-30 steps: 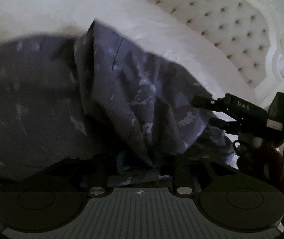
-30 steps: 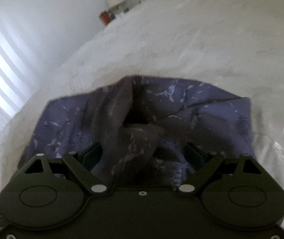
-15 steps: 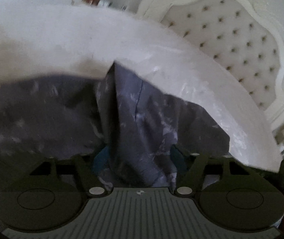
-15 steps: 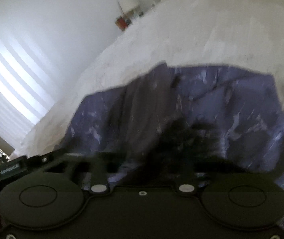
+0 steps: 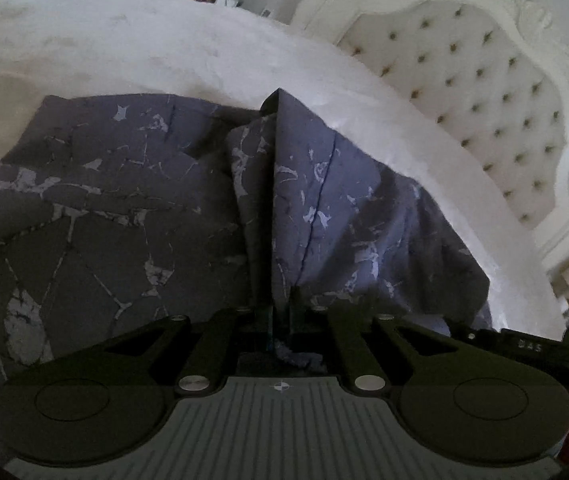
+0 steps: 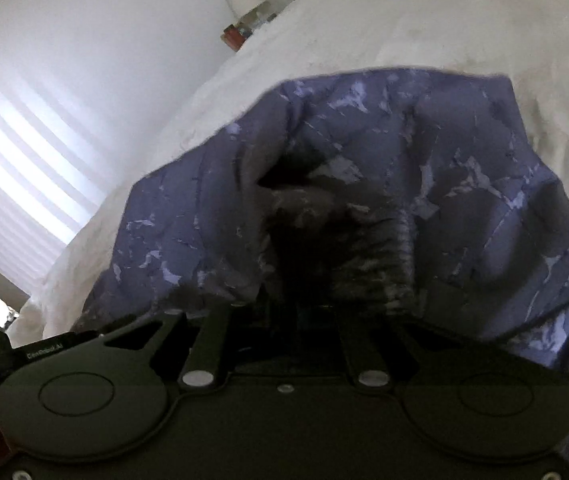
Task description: Fold large clothes
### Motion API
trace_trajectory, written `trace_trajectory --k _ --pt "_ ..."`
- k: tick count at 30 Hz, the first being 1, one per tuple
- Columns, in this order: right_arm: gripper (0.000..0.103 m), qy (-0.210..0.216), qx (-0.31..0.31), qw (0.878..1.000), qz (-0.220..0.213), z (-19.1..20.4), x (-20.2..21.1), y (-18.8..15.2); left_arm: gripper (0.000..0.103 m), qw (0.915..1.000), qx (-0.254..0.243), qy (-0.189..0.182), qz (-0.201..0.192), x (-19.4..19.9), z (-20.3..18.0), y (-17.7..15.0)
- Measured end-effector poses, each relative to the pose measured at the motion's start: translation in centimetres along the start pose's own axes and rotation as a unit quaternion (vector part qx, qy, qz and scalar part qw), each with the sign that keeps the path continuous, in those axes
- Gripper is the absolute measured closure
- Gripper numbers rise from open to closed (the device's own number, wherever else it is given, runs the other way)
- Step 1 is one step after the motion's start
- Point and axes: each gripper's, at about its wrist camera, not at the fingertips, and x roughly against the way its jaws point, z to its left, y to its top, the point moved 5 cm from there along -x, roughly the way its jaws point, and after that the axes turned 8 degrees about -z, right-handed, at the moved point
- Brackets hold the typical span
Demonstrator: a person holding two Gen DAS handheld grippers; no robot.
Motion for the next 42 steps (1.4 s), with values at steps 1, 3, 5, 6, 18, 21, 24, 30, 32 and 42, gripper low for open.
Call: trace_trajectory --k 1,3,5,6,18,21,24,30,32,42 --pt "0.06 -0.001 0.015 1.0 -0.006 0.6 0.6 0.0 0.095 1.0 -0.001 -0.001 -0.001 0.1 -0.1 0.1" --pt "0.033 0.01 0.037 0.999 -0.025 1.9 1.7 0.4 0.096 1.0 -0.007 -0.002 -0.002 -0.1 -0.4 0.2" --pt "0.018 0.013 0.051 0.998 -0.046 2.6 2.2 1.2 0.095 0.9999 -0.01 -0.001 -0.004 -0.1 -0.6 0.3" --pt "0.018 0.007 0.055 0.997 -0.051 2.8 2.1 1.9 0.095 1.0 -0.008 -0.001 -0.005 -0.2 -0.7 0.3" --pt "0.034 -0.093 0.065 0.989 -0.099 0.0 1.2 6.5 0.041 0.9948 -0.1 -0.009 -0.017 0.9 -4.6 -0.4" --pt "0.033 -0.053 0.14 0.981 -0.12 5.1 3.0 5.0 0.028 0.989 -0.14 -0.001 -0.048 2.1 -5.8 -0.2" --pt "0.024 -0.015 0.215 0.97 -0.111 9.3 3.7 2.3 0.025 0.9816 -0.18 0.016 -0.062 2.4 -6.6 -0.3" --pt "0.023 -0.078 0.278 0.957 -0.037 8.5 0.7 -3.4 0.02 0.9851 -0.165 0.048 -0.012 0.3 -4.6 -2.2" --pt "0.022 -0.081 0.253 0.964 -0.03 7.2 0.3 -4.4 0.016 0.9844 -0.171 0.035 -0.024 0.4 -4.2 -2.7" --pt "0.004 -0.071 0.258 0.962 -0.047 6.3 -0.6 -5.1 0.0 0.978 -0.203 0.03 -0.039 0.1 -4.8 -4.0"
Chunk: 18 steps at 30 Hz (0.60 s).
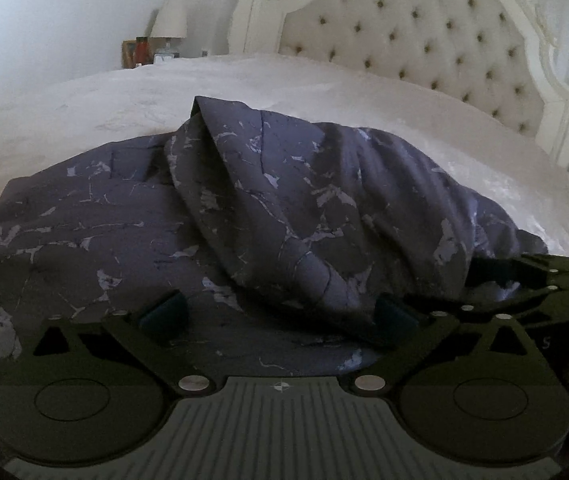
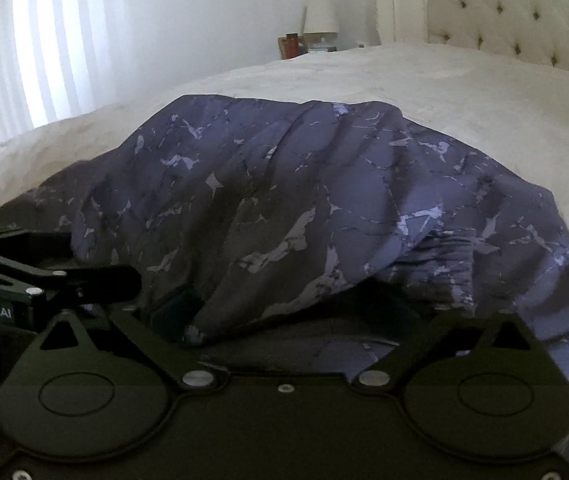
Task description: Fold large clothes
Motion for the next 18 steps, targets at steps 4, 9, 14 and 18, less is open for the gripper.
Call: trace_trajectory --k 4,9,14,18 --pt "0.001 0.017 -0.015 1.0 -0.001 -0.2 0.5 -0.2 0.0 0.9998 0.012 0.009 0.012 0.7 -0.1 0.8" --pt "0.001 0.024 -0.032 0.999 0.0 -0.4 2.4 0.1 0.0 0.9995 0.022 0.018 0.014 4.8 -0.4 1.1" --pt "0.001 0.021 -0.057 0.998 -0.009 -0.2 7.9 -0.4 0.0 0.9984 0.026 0.034 0.037 9.8 0.3 0.2" --pt "0.001 0.001 -0.066 0.998 0.009 -1.0 12.5 -1.9 0.0 0.9968 0.043 0.043 0.052 13.6 1.3 -1.0"
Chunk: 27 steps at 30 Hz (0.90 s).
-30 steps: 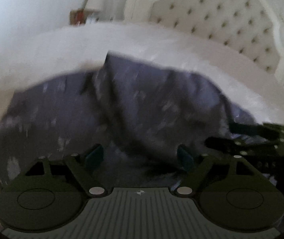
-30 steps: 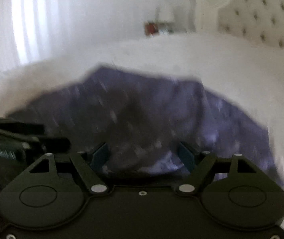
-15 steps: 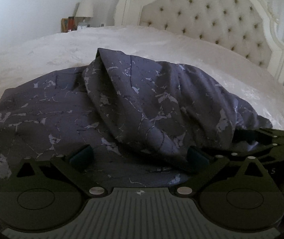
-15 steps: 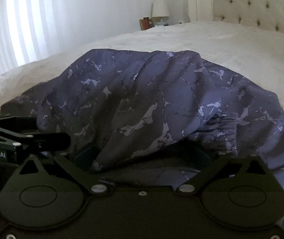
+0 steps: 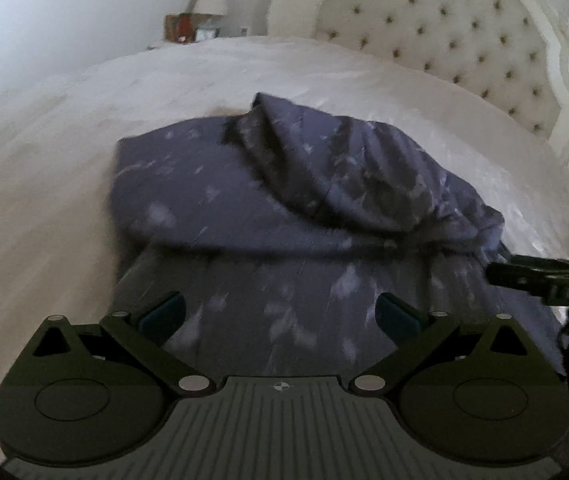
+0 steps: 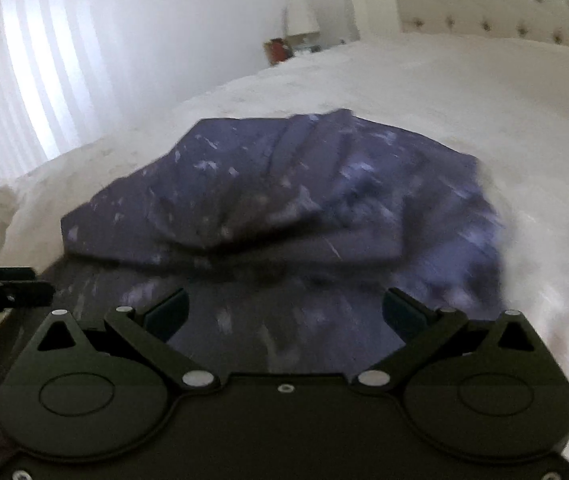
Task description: Fold large clothes
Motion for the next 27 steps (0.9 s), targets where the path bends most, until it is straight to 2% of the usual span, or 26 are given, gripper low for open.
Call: trace_trajectory --k 7,12,15,18,22,27 --pt "0.001 -0.039 -0.049 0.998 0.028 -2.5 7.2 -1.9 0.0 0.9989 0.015 0.006 0.045 4.4 1.5 -3.0" --pt "0.001 -0.057 -0.07 0.994 0.06 -3.8 10.3 -3.4 0.0 0.997 0.033 0.011 0.069 6.8 2.8 -5.8" --pt "0.001 -0.068 -0.101 0.989 0.088 -4.9 11.5 -4.6 0.0 0.9961 0.035 0.016 0.079 7.8 3.4 -7.0" --pt "0.001 -0.078 -0.161 0.976 0.121 -6.4 12.3 -6.2 0.0 0.9948 0.028 0.024 0.096 8.3 3.8 -8.2" --pt "0.001 -0.054 -0.236 0.959 0.145 -7.4 12.7 -8.1 0.0 0.9911 0.038 0.021 0.126 8.3 4.5 -10.3" --pt "0.001 -0.037 -0.228 0.959 0.164 -6.6 12.0 -9.0 0.0 0.9915 0.042 0.02 0.122 7.8 4.6 -10.9"
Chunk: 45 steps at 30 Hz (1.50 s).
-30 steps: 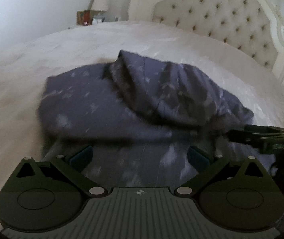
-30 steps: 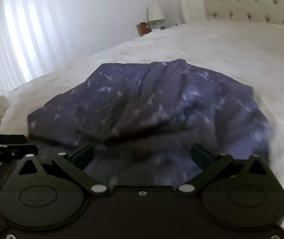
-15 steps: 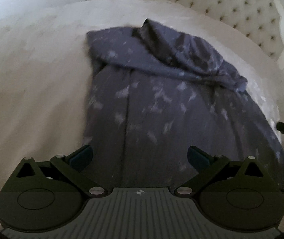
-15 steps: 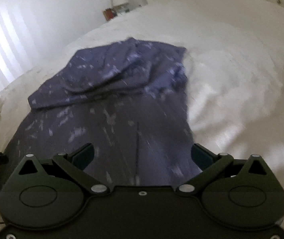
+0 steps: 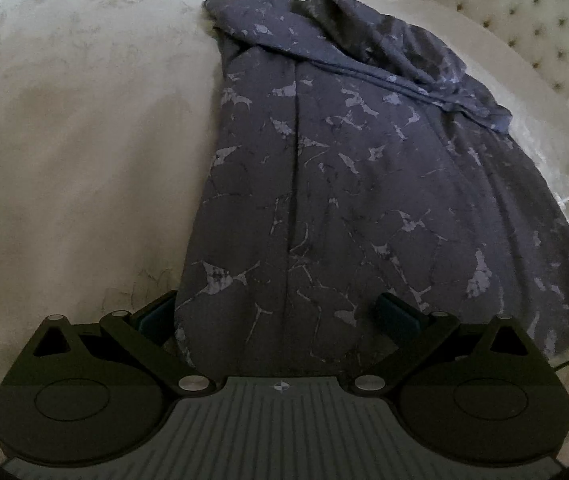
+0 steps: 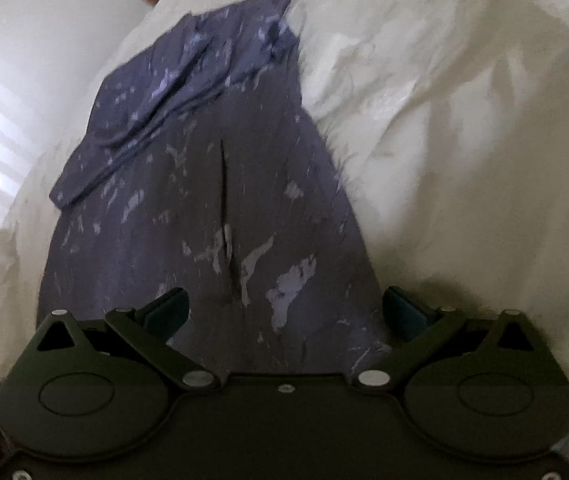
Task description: Fold large clothes
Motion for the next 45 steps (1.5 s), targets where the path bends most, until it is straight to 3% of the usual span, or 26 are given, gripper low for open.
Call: trace_trajectory --k 12,20,21,23,24,26,28,30,32,37,41,45 --pt "0.0 0.024 -0.009 1.0 0.014 -0.1 -1.3 0.2 0.0 0.9997 -0.006 0.015 -0.02 -0.6 -0.3 -0.1" --pt "0.0 0.063 0.002 0.996 0.059 0.8 -0.3 -0.9 0.002 0.9996 -0.003 -0.024 0.01 0.7 -0.7 -0.7" --pt "0.0 0.066 0.005 0.996 0.064 1.1 -0.1 -1.2 0.004 0.9995 -0.006 -0.028 0.015 0.8 -0.9 -0.8" --pt "0.0 0.076 0.012 0.995 0.07 1.4 0.2 -1.5 0.02 0.9995 -0.009 -0.025 0.016 1.1 -0.9 -0.9" --pt "0.005 0.08 0.014 0.994 0.072 1.5 0.3 -1.5 0.025 0.9996 -0.004 -0.023 0.013 1.3 -0.8 -0.9" --pt "0.026 0.081 0.013 0.994 0.072 1.5 0.6 -1.6 0.059 0.9994 0.016 -0.031 0.004 1.6 -0.3 -0.7" --pt "0.064 0.079 0.008 0.995 0.067 1.3 0.9 -1.5 0.083 0.9983 0.044 -0.038 -0.006 2.0 0.3 -0.5" --pt "0.077 0.093 0.0 0.994 0.061 1.2 1.3 -1.4 0.089 0.9959 0.073 -0.051 -0.018 2.5 0.9 -0.4" --pt "0.081 0.103 0.007 0.993 0.047 1.9 1.7 -1.2 0.093 0.9934 0.091 -0.062 -0.033 3.2 1.0 -0.1" --pt "0.083 0.184 -0.014 0.983 -0.013 3.1 4.3 0.6 0.093 0.9832 0.13 -0.098 -0.083 5.8 0.5 1.9" --pt "0.083 0.22 -0.008 0.973 -0.063 4.3 5.9 3.5 0.093 0.9707 0.157 -0.124 -0.133 7.4 0.3 5.5" --pt "0.083 0.248 -0.037 0.961 -0.115 5.0 6.3 7.4 0.093 0.9516 0.189 -0.148 -0.191 8.2 0.5 10.3"
